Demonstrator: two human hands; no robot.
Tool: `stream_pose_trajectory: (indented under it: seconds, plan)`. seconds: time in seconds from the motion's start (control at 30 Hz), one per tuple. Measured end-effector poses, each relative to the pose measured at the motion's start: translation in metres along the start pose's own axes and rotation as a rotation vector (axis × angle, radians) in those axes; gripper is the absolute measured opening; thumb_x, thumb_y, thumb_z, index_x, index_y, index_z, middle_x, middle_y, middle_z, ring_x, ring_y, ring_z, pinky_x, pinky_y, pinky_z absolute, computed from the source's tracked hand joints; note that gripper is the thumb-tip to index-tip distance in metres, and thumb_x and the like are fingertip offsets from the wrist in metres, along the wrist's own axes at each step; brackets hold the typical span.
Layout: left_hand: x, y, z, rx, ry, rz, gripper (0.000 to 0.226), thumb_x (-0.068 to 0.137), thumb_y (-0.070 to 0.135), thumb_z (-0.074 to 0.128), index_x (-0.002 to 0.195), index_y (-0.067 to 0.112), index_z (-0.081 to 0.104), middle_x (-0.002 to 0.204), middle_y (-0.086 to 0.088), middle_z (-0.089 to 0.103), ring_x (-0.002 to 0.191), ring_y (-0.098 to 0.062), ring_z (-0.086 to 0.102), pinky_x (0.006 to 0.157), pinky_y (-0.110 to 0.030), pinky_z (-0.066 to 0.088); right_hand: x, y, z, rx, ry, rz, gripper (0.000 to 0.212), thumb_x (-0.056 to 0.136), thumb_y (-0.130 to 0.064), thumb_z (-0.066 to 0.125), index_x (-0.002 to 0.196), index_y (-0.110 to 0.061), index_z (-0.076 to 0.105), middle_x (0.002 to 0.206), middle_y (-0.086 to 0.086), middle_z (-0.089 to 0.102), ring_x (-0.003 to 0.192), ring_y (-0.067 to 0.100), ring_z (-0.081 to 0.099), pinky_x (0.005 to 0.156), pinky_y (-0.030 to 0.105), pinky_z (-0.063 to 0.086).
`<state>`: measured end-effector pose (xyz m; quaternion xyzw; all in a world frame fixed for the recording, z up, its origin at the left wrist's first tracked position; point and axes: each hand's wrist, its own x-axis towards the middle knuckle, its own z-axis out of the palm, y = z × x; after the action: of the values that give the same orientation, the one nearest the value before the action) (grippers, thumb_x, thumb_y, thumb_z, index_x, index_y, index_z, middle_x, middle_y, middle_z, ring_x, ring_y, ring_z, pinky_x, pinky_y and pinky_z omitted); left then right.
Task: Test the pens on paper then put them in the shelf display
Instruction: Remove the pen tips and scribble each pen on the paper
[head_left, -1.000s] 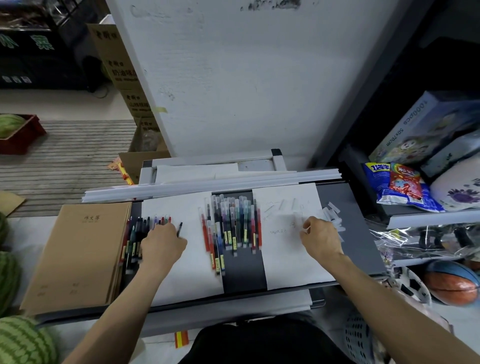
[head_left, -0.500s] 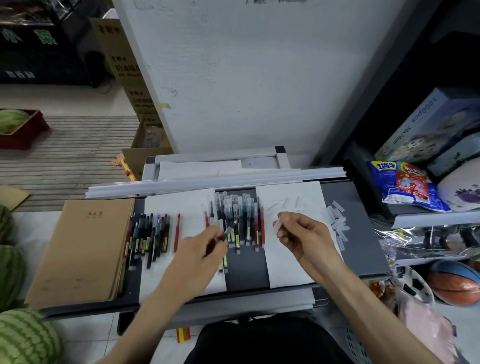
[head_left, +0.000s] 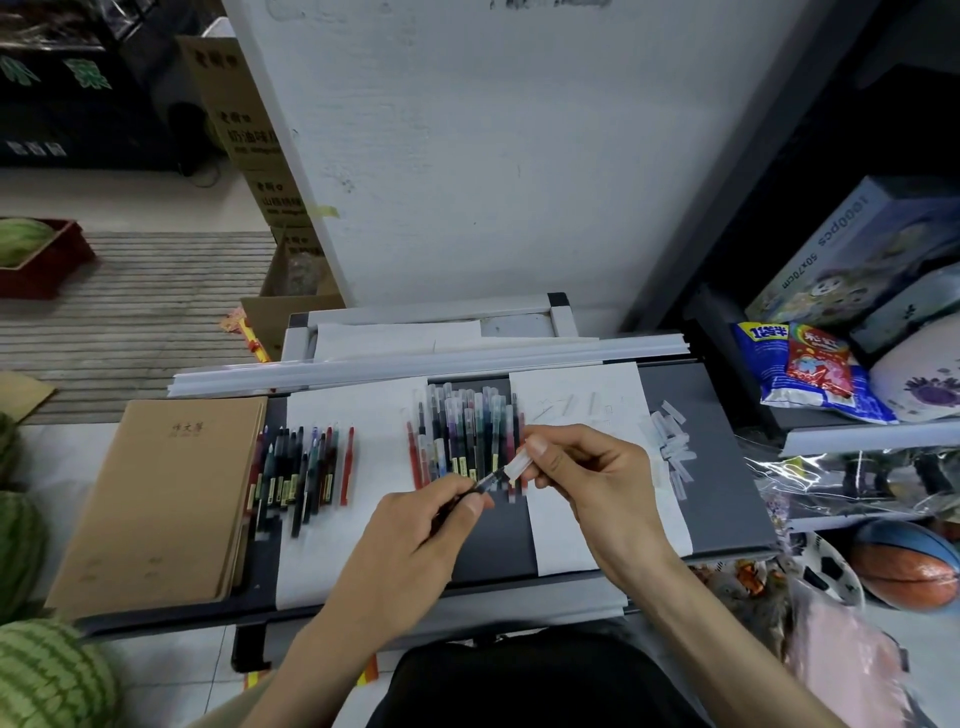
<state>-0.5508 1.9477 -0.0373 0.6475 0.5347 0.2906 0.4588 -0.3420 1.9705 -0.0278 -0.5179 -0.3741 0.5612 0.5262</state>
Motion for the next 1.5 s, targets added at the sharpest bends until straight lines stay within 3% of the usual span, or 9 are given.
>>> stream_pose_trajectory:
  seconds: [0.27, 0.63, 0.73, 0.87, 1.0, 1.17, 1.3, 1.5]
  plan:
    - [-0.003, 0.000, 0.001, 0.018, 0.010, 0.016, 0.038, 0.100, 0.061, 0.044, 0.105, 0.034, 0.070, 0.059, 0.004, 0.041, 0.051, -0.012, 0.035, 0.050, -0.023, 0.024, -0.001, -0.006, 0.003, -0.100, 0.077, -0.124, 0.010, 0.088, -0.012, 0.079, 0.097, -0.013, 0.083, 0.077, 0.010, 0.077, 0.068, 0.016, 0.072, 0.068, 0.021, 0.056]
    - [-0.002, -0.002, -0.003, 0.054, 0.017, 0.035, 0.020, 0.109, 0.044, 0.050, 0.100, 0.041, 0.067, 0.064, -0.007, 0.051, 0.050, -0.012, 0.038, 0.051, -0.024, 0.027, -0.004, -0.007, 0.004, -0.204, 0.077, -0.170, 0.010, 0.088, -0.014, 0.081, 0.094, -0.023, 0.083, 0.077, 0.004, 0.078, 0.068, 0.014, 0.069, 0.068, 0.021, 0.057]
    - [-0.002, 0.000, -0.002, 0.058, 0.008, 0.051, 0.026, 0.105, 0.049, 0.048, 0.102, 0.035, 0.070, 0.062, -0.002, 0.047, 0.051, -0.013, 0.039, 0.050, -0.023, 0.026, -0.008, 0.000, 0.009, -0.196, 0.039, -0.147, 0.010, 0.089, -0.016, 0.081, 0.095, -0.023, 0.083, 0.080, 0.004, 0.079, 0.071, 0.014, 0.072, 0.070, 0.025, 0.059]
    - [0.001, 0.000, 0.000, 0.106, 0.025, 0.075, 0.023, 0.110, 0.036, 0.051, 0.098, 0.029, 0.069, 0.062, -0.003, 0.047, 0.052, -0.016, 0.041, 0.051, -0.024, 0.028, -0.009, 0.006, 0.012, -0.144, 0.032, -0.108, 0.009, 0.089, -0.018, 0.080, 0.094, -0.024, 0.084, 0.075, 0.006, 0.077, 0.068, 0.014, 0.070, 0.069, 0.025, 0.058]
    - [0.011, 0.002, 0.005, 0.177, 0.032, 0.088, 0.025, 0.110, 0.029, 0.051, 0.094, 0.018, 0.067, 0.063, -0.007, 0.049, 0.057, -0.028, 0.044, 0.054, -0.038, 0.032, -0.007, 0.011, 0.016, -0.054, 0.083, -0.089, 0.007, 0.087, -0.019, 0.081, 0.094, -0.019, 0.083, 0.070, 0.010, 0.073, 0.064, 0.019, 0.067, 0.068, 0.030, 0.058]
    - [0.015, 0.000, 0.017, 0.085, 0.072, 0.059, 0.027, 0.109, 0.026, 0.050, 0.089, 0.019, 0.067, 0.066, -0.002, 0.051, 0.061, -0.024, 0.046, 0.057, -0.030, 0.032, 0.003, 0.015, 0.011, -0.116, 0.055, -0.067, 0.008, 0.092, -0.016, 0.080, 0.096, -0.021, 0.083, 0.073, 0.007, 0.076, 0.065, 0.018, 0.070, 0.069, 0.028, 0.059]
    - [0.016, -0.011, 0.030, 0.065, 0.035, -0.035, 0.028, 0.108, 0.021, 0.055, 0.084, 0.017, 0.066, 0.067, -0.005, 0.059, 0.062, -0.021, 0.054, 0.064, -0.039, 0.044, 0.005, 0.030, 0.001, -0.174, -0.035, 0.028, 0.016, 0.096, -0.018, 0.075, 0.110, -0.021, 0.080, 0.086, 0.010, 0.078, 0.079, 0.028, 0.074, 0.082, 0.043, 0.063]
    - [0.023, -0.043, 0.045, 0.175, -0.047, -0.121, 0.028, 0.107, 0.023, 0.058, 0.080, 0.023, 0.064, 0.079, -0.004, 0.057, 0.081, -0.018, 0.054, 0.072, -0.033, 0.039, 0.009, 0.067, -0.001, -0.175, -0.026, 0.112, 0.028, 0.098, -0.004, 0.069, 0.117, -0.022, 0.077, 0.082, 0.010, 0.075, 0.077, 0.019, 0.071, 0.079, 0.028, 0.059]
